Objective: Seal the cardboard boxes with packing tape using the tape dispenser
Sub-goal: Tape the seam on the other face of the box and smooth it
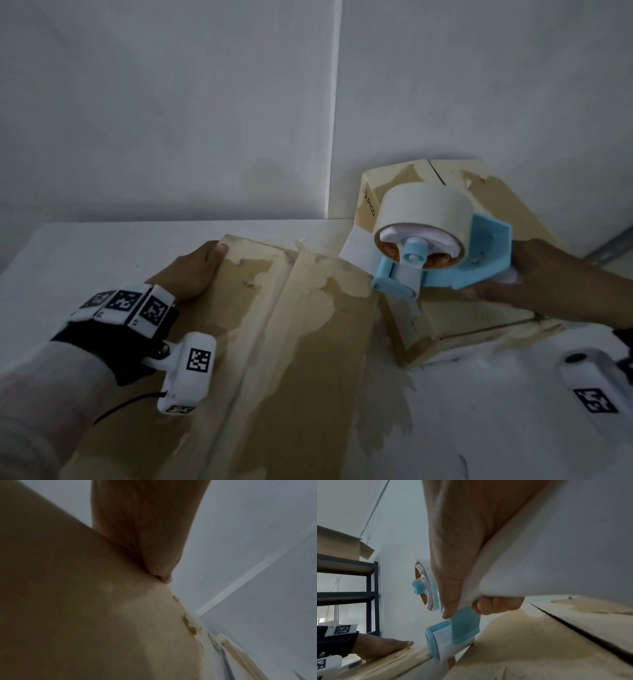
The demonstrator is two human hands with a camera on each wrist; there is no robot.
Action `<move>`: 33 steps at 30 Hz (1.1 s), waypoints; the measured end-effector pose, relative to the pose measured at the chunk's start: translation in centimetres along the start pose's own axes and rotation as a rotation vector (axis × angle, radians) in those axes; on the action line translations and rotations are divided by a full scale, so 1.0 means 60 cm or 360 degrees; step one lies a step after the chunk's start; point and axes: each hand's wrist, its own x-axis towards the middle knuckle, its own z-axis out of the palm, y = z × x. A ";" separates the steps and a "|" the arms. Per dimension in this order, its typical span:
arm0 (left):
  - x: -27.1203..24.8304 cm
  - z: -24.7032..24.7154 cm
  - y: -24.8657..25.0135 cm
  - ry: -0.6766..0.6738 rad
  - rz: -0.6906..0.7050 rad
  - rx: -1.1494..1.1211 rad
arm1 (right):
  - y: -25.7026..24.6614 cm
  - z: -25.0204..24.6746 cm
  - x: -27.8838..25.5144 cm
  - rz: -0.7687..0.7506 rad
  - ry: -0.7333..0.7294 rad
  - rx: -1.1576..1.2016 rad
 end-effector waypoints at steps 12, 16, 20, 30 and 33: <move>0.001 -0.039 -0.029 0.0045 -0.0077 0.0207 | -0.034 0.057 0.009 0.0007 -0.0007 0.0108; -0.012 -0.049 -0.016 0.0126 -0.0040 0.0468 | -0.041 0.085 0.008 0.0011 0.0041 0.0101; -0.043 -0.012 0.016 -0.0007 0.0302 0.0657 | -0.040 0.101 0.000 0.0004 0.0131 0.0139; -0.093 0.056 0.077 -0.0398 0.0519 0.0901 | -0.043 0.093 -0.016 0.0031 0.0072 0.0041; -0.093 0.064 0.072 -0.0426 0.0505 0.0913 | -0.037 0.087 -0.022 0.0045 0.0043 0.0009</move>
